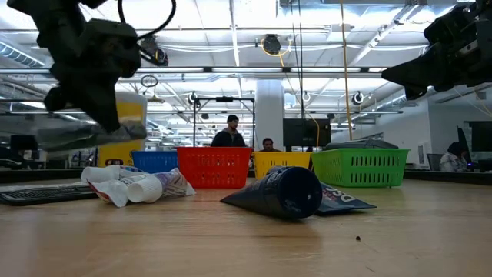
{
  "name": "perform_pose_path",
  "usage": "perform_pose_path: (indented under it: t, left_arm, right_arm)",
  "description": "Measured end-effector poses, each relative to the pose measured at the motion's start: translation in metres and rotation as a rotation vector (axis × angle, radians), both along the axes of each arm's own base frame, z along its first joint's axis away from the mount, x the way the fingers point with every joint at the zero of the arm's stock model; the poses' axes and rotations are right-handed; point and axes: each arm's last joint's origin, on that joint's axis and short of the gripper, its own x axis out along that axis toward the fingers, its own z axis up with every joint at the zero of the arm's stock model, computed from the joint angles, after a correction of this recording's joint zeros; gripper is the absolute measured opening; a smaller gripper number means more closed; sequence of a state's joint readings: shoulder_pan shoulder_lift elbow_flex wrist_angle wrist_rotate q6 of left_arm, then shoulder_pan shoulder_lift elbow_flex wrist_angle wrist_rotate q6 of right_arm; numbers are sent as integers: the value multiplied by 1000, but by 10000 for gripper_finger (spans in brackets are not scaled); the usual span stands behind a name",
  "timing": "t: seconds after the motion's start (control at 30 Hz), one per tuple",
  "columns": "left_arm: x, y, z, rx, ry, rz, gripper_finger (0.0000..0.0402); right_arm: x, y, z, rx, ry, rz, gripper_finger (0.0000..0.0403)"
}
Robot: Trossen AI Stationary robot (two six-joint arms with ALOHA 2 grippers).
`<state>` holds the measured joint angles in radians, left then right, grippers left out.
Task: Pick & Place Travel size toiletries
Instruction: Put the black bomb into the blue bin
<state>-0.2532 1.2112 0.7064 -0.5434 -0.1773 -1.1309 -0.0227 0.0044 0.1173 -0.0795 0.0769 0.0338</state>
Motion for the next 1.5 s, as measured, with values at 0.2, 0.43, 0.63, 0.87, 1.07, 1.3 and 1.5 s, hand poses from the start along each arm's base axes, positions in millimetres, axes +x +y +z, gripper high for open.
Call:
perform_pose_path:
  t: [0.2, 0.43, 0.63, 0.87, 1.07, 1.3, 1.5]
  left_arm:
    - [-4, 19, 28, 103, -195, 24, 0]
    - [-10, 51, 54, 288, -359, 117, 0]
    - [-11, 86, 60, 360, -370, 226, 0]
    - [-6, 124, 54, 358, -367, 283, 0]
    - [5, 145, 31, 340, -255, 286, 0]
    - [14, 161, 6, 306, -167, 304, 0]
    - [16, 168, -5, 296, -123, 324, 0]
  right_arm:
    - [0, 0, 0, 0, 0, 0, 4]
    - [0, 0, 0, 0, 0, 0, 4]
    - [0, 0, 0, 0, 0, 0, 4]
    - [0, 0, 0, 0, 0, 0, 4]
    - [0, 0, 0, 0, 0, 0, 4]
    - [0, 0, 0, 0, 0, 0, 4]
    - [0, 0, 0, 0, 0, 0, 4]
